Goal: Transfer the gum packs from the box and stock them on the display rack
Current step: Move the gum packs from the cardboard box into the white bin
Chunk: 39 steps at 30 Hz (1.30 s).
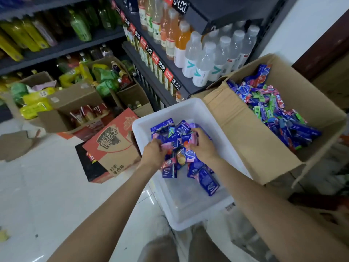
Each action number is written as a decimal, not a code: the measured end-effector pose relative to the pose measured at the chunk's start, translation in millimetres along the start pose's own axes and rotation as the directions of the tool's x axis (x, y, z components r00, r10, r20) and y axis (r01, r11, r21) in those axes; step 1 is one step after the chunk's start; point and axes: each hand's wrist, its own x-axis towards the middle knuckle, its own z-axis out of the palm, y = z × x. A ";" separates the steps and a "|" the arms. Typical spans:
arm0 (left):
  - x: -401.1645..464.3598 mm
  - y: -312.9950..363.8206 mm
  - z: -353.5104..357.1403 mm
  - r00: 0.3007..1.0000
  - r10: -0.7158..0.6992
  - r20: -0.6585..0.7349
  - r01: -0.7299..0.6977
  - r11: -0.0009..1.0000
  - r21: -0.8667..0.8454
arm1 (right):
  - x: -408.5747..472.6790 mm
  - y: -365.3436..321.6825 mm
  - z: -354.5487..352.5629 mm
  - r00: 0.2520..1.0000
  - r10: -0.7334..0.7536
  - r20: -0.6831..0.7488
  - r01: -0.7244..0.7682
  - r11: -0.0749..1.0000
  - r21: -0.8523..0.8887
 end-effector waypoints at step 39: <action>130.6 222.2 70.5 0.965 0.260 -0.015 -0.251 0.914 -0.319 | 184.0 39.3 -208.5 0.997 0.019 -0.072 -0.015 0.998 0.067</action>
